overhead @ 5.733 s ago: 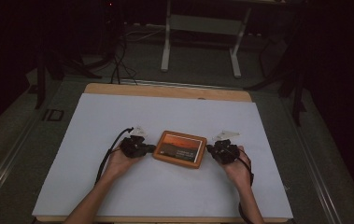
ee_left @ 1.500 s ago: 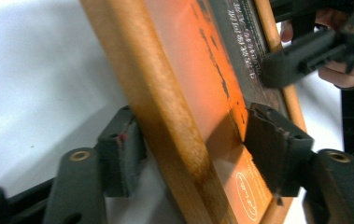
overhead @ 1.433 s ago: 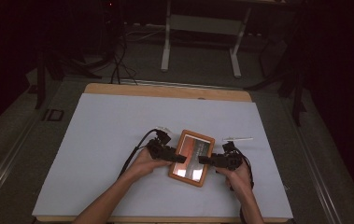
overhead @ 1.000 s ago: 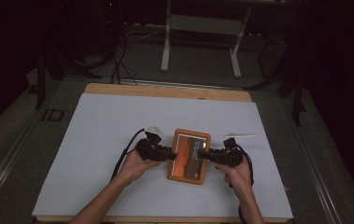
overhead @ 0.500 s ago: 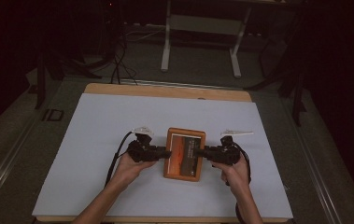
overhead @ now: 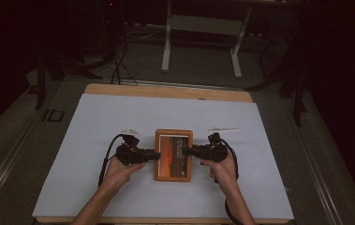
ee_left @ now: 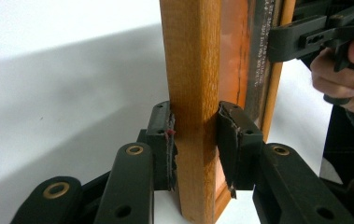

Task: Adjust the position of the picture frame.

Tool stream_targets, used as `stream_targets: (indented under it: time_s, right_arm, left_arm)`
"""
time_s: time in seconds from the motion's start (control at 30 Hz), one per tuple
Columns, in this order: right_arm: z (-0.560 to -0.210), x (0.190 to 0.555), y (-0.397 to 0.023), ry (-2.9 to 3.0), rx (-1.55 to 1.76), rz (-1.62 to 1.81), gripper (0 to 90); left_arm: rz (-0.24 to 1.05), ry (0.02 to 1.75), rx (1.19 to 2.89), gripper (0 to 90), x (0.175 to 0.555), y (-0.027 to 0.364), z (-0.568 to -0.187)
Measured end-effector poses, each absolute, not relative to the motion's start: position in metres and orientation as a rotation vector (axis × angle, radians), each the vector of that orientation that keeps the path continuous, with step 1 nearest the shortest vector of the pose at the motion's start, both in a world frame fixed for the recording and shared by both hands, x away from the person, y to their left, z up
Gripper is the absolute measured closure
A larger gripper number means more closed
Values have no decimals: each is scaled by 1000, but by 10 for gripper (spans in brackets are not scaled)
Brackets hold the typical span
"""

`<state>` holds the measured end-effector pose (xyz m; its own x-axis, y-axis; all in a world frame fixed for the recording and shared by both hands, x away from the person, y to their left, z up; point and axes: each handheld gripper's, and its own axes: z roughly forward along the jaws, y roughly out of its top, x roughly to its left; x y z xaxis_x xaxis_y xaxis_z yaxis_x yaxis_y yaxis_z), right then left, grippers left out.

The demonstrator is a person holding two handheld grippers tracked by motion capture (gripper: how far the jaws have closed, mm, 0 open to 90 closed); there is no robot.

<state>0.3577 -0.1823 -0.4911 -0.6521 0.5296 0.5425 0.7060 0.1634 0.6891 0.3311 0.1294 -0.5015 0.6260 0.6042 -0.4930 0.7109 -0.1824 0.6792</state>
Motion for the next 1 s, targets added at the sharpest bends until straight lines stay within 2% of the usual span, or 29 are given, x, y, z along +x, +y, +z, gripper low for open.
stream_targets:
  time_s: [0.3,1.0]
  right_arm:
    - [-502,368,-180,-2203,-1290,-1448,587]
    - [-526,397,-171,-2155,-1421,-1230,481]
  left_arm:
    - [-136,1101,1871,667,338,127,-507]
    - [-255,1214,1849,588,361,123,-531]
